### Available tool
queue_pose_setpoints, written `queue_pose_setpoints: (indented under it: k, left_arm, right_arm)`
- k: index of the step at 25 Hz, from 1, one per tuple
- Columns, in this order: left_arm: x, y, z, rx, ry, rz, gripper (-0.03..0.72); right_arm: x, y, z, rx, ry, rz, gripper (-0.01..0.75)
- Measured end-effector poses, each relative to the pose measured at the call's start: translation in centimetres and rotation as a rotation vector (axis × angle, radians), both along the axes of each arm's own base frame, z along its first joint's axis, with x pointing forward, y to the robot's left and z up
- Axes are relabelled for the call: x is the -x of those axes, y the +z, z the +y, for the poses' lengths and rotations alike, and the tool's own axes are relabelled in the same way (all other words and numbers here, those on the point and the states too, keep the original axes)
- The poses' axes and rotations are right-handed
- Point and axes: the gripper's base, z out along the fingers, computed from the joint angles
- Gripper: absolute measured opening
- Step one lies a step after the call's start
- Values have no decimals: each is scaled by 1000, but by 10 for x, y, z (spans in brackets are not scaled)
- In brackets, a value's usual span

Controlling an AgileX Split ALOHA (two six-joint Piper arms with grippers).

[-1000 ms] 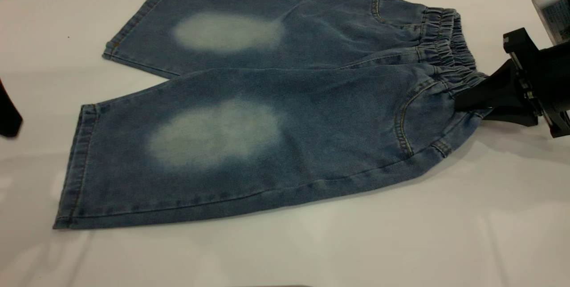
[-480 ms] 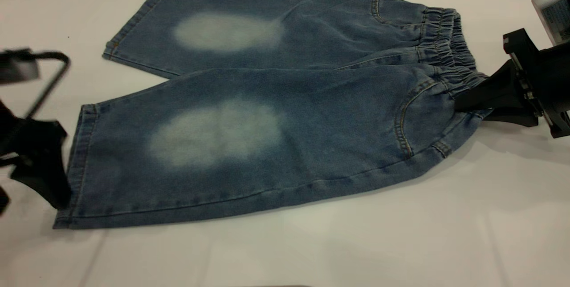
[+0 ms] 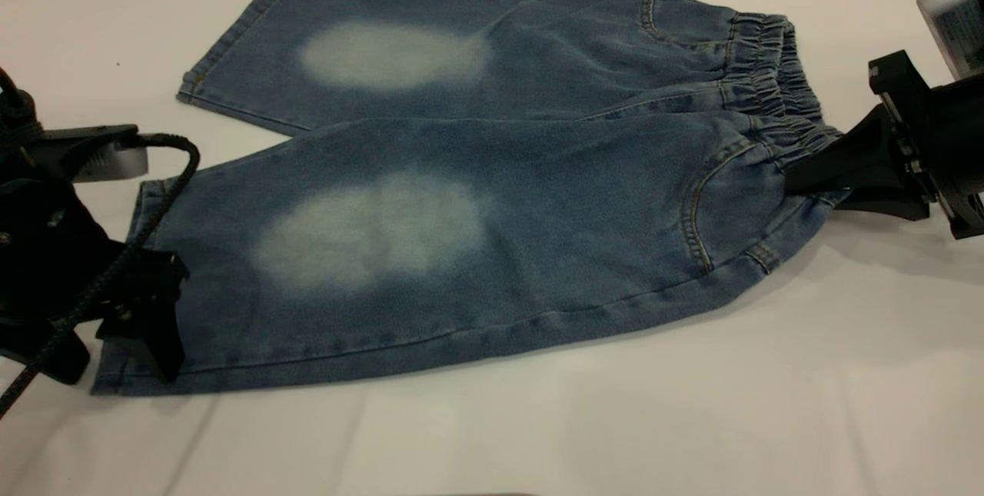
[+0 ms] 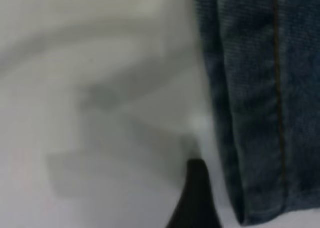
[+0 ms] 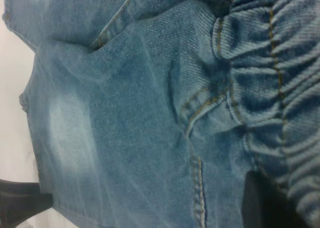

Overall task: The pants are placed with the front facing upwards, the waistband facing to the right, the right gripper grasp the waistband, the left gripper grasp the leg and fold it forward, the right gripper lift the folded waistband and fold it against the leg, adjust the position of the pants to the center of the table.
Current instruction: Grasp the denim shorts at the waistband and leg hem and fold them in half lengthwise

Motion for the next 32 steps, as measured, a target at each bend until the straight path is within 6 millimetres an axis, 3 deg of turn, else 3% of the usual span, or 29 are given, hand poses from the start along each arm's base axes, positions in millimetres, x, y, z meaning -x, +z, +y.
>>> queue_pose_setpoints:
  k: [3,8,9,15,18,27,32]
  left_arm:
    - [0,0,0,1,5,-2,414]
    - [-2,-1,0,4,14,-19,90]
    - [-2,-1,0,4,17,-20,61]
    - [0,13,-2,14,-10,-4,50]
    - [1,41,-2,31,-24,-54,50]
    - [-12,149,-8,91,-71,-249,50]
    - [-31,176,-10,78,-96,-346,50]
  right_arm:
    - [0,0,0,0,0,0,43]
    - [0,0,0,0,1,0,43]
    - [0,0,0,0,1,0,43]
    - [0,6,1,-7,23,-3,43]
    - [0,25,1,2,44,-24,43]
    - [-1,117,0,59,50,-184,43]
    - [0,132,-5,128,15,-197,43]
